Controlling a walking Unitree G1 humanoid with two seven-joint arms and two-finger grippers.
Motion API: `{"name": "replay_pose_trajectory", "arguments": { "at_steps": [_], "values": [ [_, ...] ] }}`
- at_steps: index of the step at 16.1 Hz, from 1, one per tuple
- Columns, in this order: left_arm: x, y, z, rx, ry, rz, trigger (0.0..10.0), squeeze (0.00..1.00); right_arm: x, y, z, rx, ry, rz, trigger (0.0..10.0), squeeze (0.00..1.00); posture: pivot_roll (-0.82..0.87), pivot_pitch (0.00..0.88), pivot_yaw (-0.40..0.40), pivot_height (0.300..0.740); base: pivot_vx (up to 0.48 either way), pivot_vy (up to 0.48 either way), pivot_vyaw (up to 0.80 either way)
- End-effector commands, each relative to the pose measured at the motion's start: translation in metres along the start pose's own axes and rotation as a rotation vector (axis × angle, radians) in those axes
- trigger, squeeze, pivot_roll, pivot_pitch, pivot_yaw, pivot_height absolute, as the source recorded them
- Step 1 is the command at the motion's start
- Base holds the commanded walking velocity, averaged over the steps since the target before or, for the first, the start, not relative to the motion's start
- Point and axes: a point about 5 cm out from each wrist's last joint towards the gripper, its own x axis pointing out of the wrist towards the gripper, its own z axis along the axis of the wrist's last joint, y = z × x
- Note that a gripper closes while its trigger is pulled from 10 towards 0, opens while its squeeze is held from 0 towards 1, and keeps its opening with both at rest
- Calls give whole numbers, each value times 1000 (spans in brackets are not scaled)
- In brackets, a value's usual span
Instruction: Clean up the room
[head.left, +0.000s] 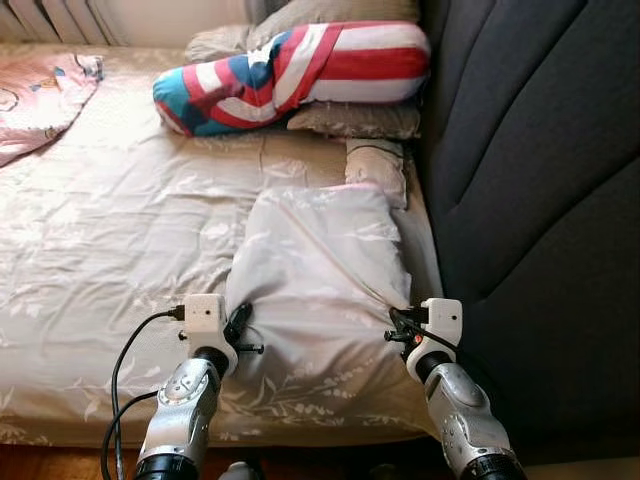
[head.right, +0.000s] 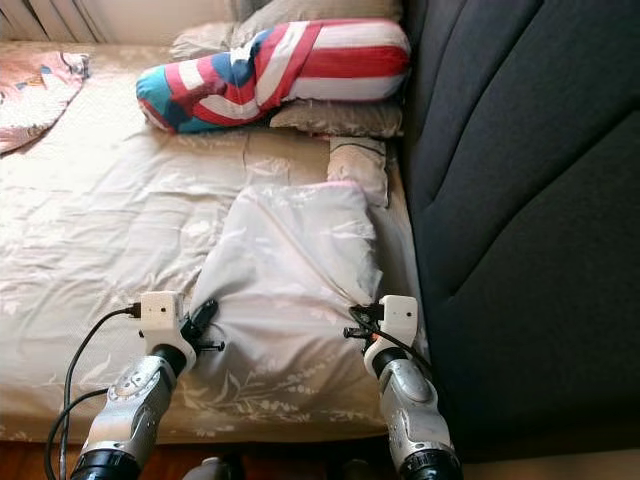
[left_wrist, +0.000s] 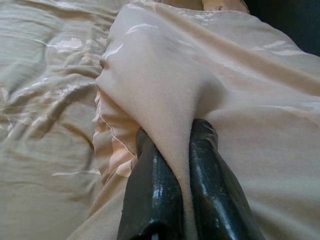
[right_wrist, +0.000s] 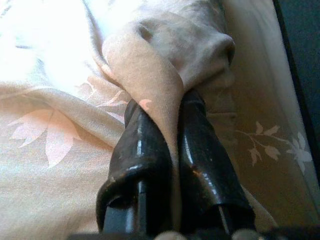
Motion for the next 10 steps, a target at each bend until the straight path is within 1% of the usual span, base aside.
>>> {"name": "replay_pose_trajectory", "arguments": {
  "at_steps": [1, 2, 3, 4, 6, 7, 8, 10],
  "values": [
    [-1, 11, 13, 33, -69, 36, 10000, 0, 0, -7, 9, 9, -52, -37, 10000, 0, 20, 123, -57, 740, 0, 0, 0],
    [-1, 12, 12, 35, -63, 37, 10000, 0, 0, -7, 7, 8, -45, -39, 10000, 0, 18, 125, -58, 740, 0, 0, 0],
    [-2, 12, 10, 42, -55, 36, 10000, 0, -1, -7, 7, 7, -41, -40, 10000, 0, 18, 128, -57, 740, 0, 0, -650],
    [-2, 13, 9, 55, -49, 34, 10000, 0, -1, -7, 6, 1, -34, -43, 10000, 0, 16, 131, -57, 740, 0, 0, -800],
    [-2, 14, 7, 88, -37, 31, 10000, 0, -2, -9, 4, -2, -24, -54, 10000, 0, 17, 135, -58, 740, 0, -480, -794],
    [-2, 14, 6, 95, -32, 33, 10000, 0, -2, -9, 3, 2, -25, -54, 10000, 0, 19, 137, -58, 740, 0, -266, -788],
    [-3, 14, 6, 80, -36, 38, 10000, 0, -3, -9, 2, 4, -23, -56, 10000, 0, 17, 140, -58, 740, 0, 0, -788],
    [-4, 15, 6, 80, -36, 38, 10000, 0, -3, -8, 2, 7, -24, -55, 10000, 0, 18, 143, -58, 740, 0, 0, -788]
  ]
}}
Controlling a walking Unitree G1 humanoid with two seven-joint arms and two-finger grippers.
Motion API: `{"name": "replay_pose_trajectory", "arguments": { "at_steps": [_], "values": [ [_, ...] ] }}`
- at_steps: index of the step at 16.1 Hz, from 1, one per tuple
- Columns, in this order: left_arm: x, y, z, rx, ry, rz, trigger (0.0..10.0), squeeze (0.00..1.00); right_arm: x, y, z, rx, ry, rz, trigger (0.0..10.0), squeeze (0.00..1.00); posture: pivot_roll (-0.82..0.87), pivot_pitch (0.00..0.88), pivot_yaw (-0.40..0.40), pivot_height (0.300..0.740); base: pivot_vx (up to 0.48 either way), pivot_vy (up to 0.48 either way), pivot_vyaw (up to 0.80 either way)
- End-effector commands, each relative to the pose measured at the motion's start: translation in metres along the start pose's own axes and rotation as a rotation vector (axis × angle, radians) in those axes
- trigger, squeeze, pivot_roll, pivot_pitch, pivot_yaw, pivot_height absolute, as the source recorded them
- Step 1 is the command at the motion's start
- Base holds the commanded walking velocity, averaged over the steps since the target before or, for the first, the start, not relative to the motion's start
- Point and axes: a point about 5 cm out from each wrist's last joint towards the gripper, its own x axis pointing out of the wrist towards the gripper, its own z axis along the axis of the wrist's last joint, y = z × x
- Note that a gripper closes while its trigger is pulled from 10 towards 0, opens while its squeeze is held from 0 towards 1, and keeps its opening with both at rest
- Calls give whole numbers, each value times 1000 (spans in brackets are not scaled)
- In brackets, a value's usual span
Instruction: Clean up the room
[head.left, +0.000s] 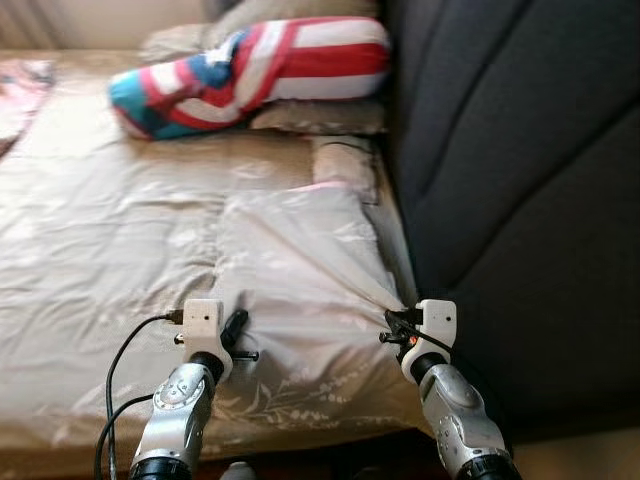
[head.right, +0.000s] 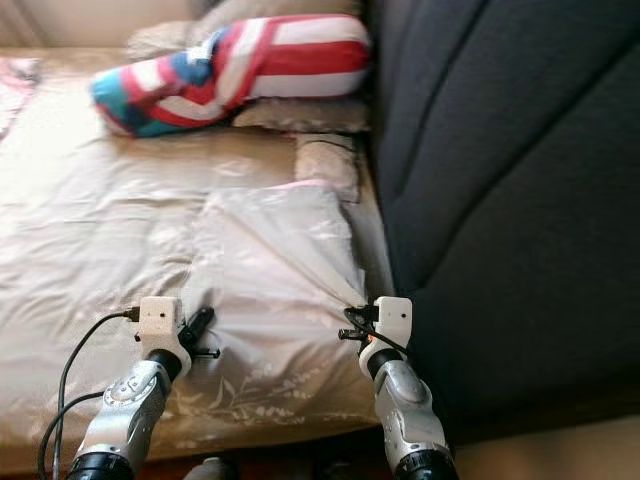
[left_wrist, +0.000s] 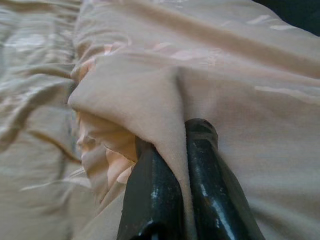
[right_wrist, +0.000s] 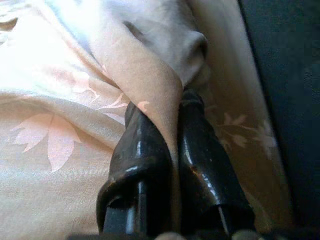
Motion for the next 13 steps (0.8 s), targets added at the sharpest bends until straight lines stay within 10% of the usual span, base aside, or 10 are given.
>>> {"name": "replay_pose_trajectory", "arguments": {
  "at_steps": [1, 13],
  "values": [
    [-2, 11, 11, 22, -63, 39, 10000, 0, -4, -13, 4, 7, -32, -57, 10000, 0, 18, 143, -58, 740, 0, 0, -788],
    [-2, 16, 10, 70, -54, 52, 10000, 0, -4, -12, 0, 11, -13, -65, 10000, 0, 27, 148, -57, 740, 0, -127, -786]
  ]
}}
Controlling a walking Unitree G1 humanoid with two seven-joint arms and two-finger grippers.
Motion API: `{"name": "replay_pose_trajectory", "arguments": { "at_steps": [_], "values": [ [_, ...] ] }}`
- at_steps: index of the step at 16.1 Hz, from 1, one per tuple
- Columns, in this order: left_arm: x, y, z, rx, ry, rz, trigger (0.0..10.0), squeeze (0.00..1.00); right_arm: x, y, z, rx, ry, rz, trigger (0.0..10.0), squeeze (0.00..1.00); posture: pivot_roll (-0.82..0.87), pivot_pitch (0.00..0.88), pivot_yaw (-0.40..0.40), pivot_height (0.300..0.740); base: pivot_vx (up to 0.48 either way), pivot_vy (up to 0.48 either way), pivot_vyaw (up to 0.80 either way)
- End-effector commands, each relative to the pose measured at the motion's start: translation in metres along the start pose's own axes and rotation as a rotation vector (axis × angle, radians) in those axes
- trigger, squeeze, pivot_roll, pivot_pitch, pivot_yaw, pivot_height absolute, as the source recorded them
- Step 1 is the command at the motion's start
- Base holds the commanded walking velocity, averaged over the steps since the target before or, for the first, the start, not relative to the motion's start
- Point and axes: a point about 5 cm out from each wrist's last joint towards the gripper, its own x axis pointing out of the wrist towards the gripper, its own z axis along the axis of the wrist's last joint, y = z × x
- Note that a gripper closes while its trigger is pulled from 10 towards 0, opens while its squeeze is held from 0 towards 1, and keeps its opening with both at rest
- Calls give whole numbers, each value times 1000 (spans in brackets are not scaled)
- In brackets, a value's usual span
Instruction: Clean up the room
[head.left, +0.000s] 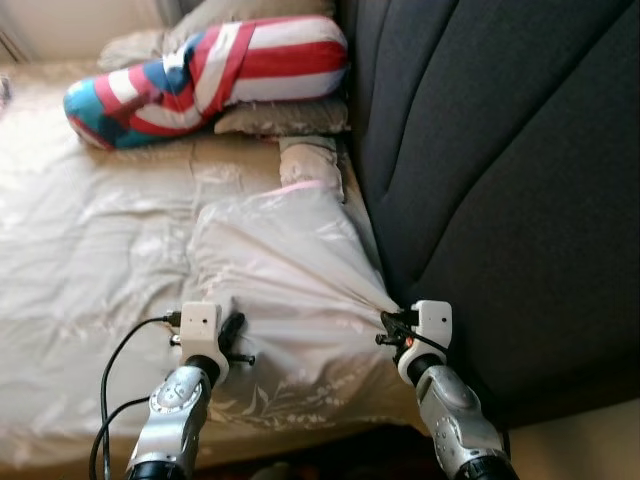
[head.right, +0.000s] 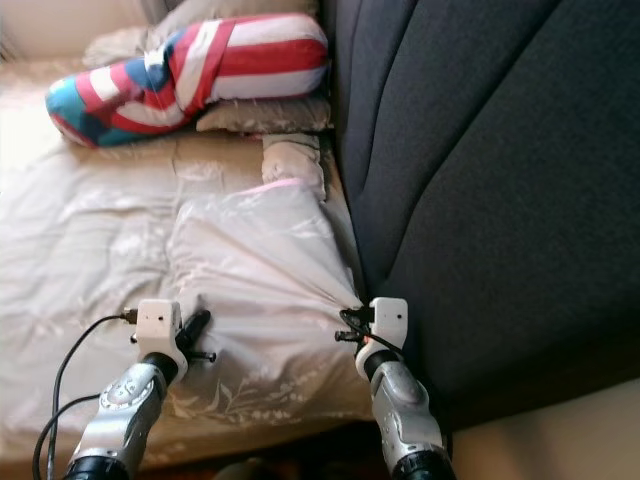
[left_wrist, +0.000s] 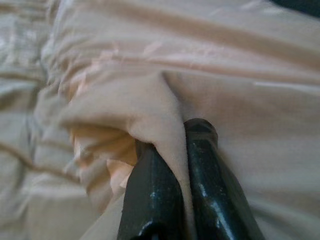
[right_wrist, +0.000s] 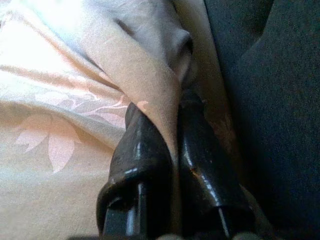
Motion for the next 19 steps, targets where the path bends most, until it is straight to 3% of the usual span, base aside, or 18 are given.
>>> {"name": "replay_pose_trajectory", "arguments": {
  "at_steps": [1, 7, 13, 19],
  "values": [
    [1, 10, 15, 28, -71, 35, 10000, 0, -5, -19, 2, 8, -20, -82, 10000, 0, 27, 147, -57, 740, 0, 0, 0],
    [2, 11, 9, 15, -27, 43, 10000, 0, -3, -9, -2, 13, 8, -15, 10000, 0, 28, 151, -59, 740, 0, 0, 0],
    [6, 7, 9, -14, -6, -55, 10000, 0, -2, -8, -9, 38, 47, -14, 10000, 0, 32, 156, -62, 740, 0, 0, 0],
    [25, 11, 18, 11, 18, -49, 10000, 0, 0, -4, -20, 92, 102, 4, 10000, 0, 40, 171, -64, 740, 0, 0, 0]
  ]
}}
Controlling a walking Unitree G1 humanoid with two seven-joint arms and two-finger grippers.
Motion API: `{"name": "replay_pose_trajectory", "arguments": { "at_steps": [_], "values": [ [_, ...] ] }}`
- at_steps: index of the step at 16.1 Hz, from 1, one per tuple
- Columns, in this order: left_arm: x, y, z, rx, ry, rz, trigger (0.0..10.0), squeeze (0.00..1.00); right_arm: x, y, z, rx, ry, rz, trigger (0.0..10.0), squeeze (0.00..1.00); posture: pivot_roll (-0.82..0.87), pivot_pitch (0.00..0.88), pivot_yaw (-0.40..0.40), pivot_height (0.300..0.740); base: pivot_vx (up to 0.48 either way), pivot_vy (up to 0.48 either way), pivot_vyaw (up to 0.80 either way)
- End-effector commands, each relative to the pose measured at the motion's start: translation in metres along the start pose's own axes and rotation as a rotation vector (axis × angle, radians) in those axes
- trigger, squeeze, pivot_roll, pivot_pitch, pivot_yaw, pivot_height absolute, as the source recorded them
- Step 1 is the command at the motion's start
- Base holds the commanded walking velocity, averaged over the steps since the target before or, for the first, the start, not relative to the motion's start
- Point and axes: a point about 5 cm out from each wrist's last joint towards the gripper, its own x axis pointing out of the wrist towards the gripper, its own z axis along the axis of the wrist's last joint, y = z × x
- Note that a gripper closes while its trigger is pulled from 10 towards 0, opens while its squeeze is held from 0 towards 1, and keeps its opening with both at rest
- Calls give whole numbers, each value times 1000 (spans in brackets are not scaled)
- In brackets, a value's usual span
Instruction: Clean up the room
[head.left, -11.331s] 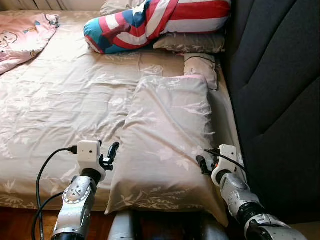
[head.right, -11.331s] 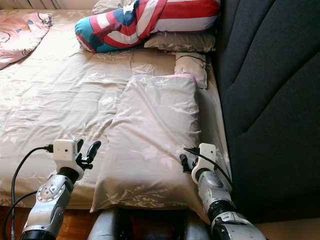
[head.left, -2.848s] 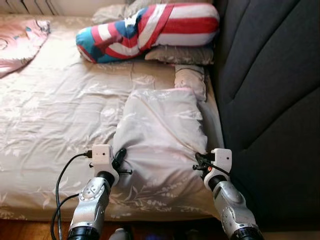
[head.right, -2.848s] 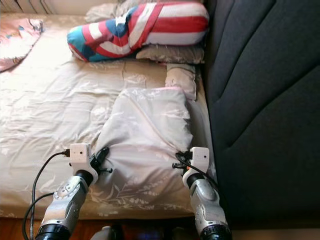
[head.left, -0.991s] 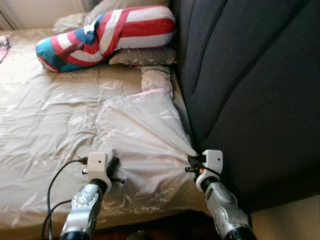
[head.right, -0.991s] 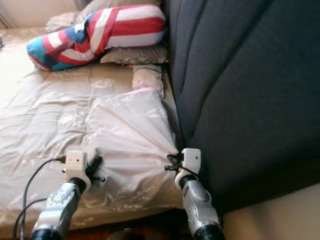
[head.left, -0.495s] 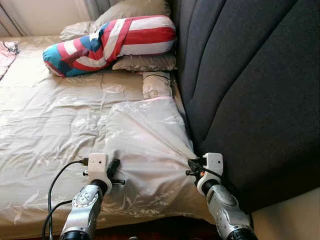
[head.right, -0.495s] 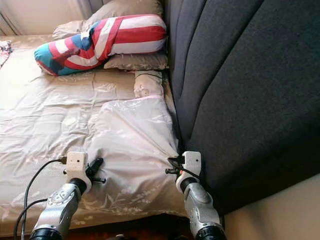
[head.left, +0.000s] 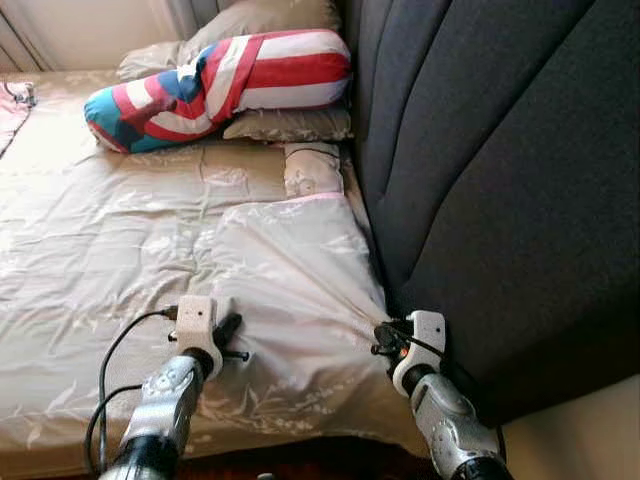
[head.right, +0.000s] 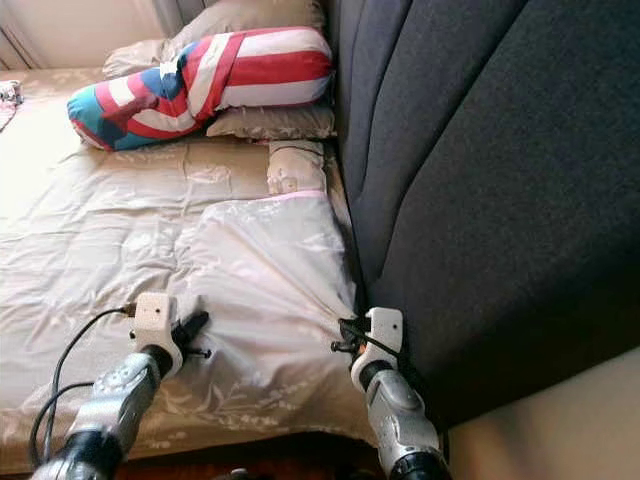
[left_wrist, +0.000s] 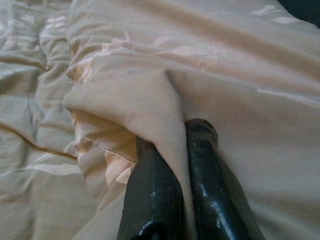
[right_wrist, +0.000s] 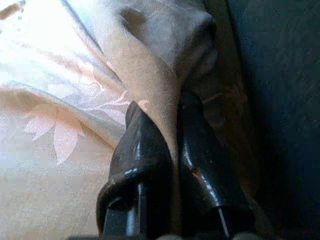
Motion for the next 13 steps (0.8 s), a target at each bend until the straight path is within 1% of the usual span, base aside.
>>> {"name": "replay_pose_trajectory", "arguments": {
  "at_steps": [1, 2, 5, 9, 11, 13],
  "values": [
    [6, 0, 17, 23, -66, 1, 10000, 0, 0, -5, 1, 8, -16, -21, 10000, 0, 42, 181, -64, 740, 0, 0, 0],
    [8, -1, 17, 3, -61, 9, 10000, 0, 1, -4, 2, 4, -13, -25, 10000, 0, 41, 194, -64, 740, 0, 0, 0],
    [13, -2, 16, -24, -42, 22, 10000, 0, 6, 0, 9, 10, -32, -13, 10000, 0, 34, 235, -63, 740, 0, 0, 0],
    [19, 7, 24, -117, -45, 91, 10000, 0, 15, 4, 19, 24, -43, -13, 10000, 0, 28, 304, -60, 740, 0, 0, 0],
    [20, 7, 24, -115, -31, 97, 10000, 0, 16, 4, 13, 8, -7, -14, 10000, 0, 28, 329, -57, 740, 0, 0, 0],
    [21, 5, 19, -97, -4, 96, 10000, 0, 16, 4, 5, 1, 33, -11, 10000, 0, 29, 348, -55, 740, 0, 0, 0]
  ]
}}
